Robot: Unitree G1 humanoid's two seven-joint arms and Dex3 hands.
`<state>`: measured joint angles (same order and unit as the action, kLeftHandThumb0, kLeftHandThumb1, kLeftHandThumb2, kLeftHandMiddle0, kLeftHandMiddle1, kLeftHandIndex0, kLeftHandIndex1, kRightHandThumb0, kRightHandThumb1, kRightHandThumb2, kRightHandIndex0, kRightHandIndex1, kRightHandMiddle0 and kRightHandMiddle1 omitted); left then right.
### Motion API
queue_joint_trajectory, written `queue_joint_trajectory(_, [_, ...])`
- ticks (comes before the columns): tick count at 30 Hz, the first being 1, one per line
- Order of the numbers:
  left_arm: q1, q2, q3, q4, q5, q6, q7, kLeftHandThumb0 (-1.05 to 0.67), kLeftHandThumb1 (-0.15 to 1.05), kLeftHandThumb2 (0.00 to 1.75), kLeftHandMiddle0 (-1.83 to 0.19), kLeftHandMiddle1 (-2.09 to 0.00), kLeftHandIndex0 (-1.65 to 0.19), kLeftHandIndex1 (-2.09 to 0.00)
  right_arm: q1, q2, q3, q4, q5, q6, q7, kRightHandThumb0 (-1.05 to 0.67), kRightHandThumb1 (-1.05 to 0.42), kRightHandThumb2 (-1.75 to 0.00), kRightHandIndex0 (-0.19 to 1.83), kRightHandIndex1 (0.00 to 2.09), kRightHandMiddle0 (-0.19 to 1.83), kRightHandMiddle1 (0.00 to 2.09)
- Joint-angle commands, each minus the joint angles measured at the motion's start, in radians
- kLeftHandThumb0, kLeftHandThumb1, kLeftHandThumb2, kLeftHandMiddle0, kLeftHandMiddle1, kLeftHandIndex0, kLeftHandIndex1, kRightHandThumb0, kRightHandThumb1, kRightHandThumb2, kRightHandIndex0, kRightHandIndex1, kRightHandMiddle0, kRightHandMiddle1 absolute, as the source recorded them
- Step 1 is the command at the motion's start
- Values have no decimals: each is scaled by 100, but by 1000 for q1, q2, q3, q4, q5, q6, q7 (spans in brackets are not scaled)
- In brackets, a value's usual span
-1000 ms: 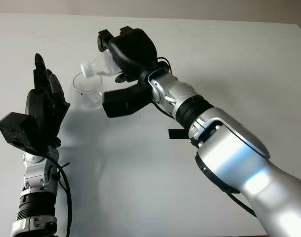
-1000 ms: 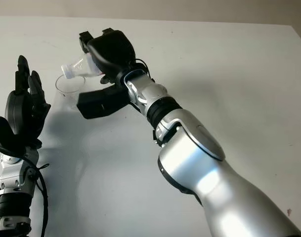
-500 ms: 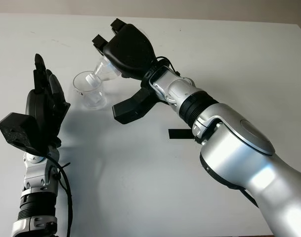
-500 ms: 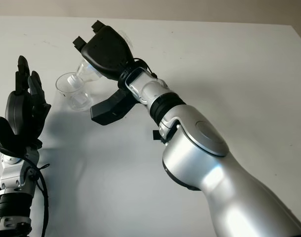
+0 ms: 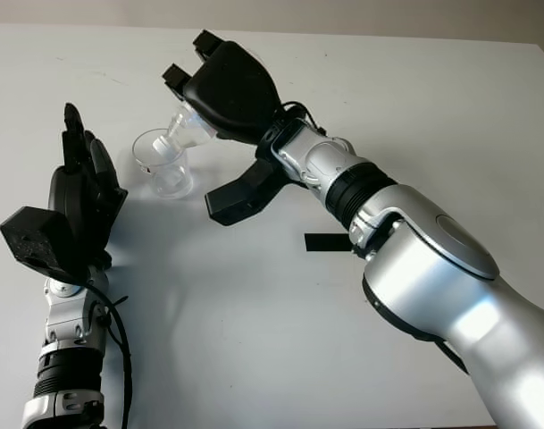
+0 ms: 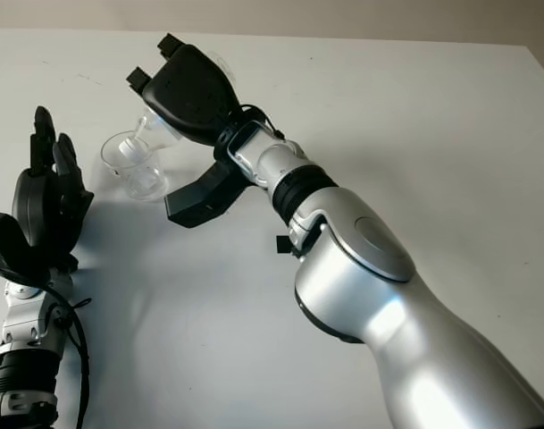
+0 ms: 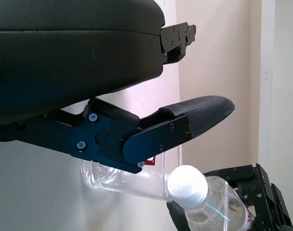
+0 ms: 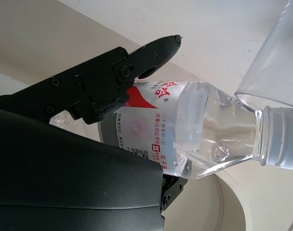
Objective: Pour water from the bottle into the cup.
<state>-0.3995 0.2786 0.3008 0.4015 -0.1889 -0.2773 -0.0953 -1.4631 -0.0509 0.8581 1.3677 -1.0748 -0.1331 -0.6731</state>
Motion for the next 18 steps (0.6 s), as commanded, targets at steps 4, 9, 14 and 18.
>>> queue_joint_trajectory(4, [-1, 1, 0, -2, -1, 1, -4, -75, 105, 76, 19, 0, 19, 0, -20, -4, -88, -14, 96, -22, -12, -32, -95, -6, 93, 209, 8, 144])
queue_joint_trajectory(9, [0, 6, -1, 0, -3, 6, -13, -76, 105, 76, 19, 0, 19, 0, -3, -27, -215, -27, 243, -98, 60, -26, -98, -5, 81, 209, 11, 143])
queue_joint_trajectory(14, [-3, 9, -3, 1, -1, 9, -20, -76, 105, 76, 19, 0, 19, 0, 39, -89, -358, -45, 397, -171, 164, -17, -103, -14, 93, 209, 56, 208])
queue_joint_trajectory(18, [-3, 11, -3, 2, -4, 17, -30, -75, 105, 76, 19, 0, 19, 0, 86, -123, -448, -70, 499, -195, 261, -21, -102, -14, 114, 209, 81, 209])
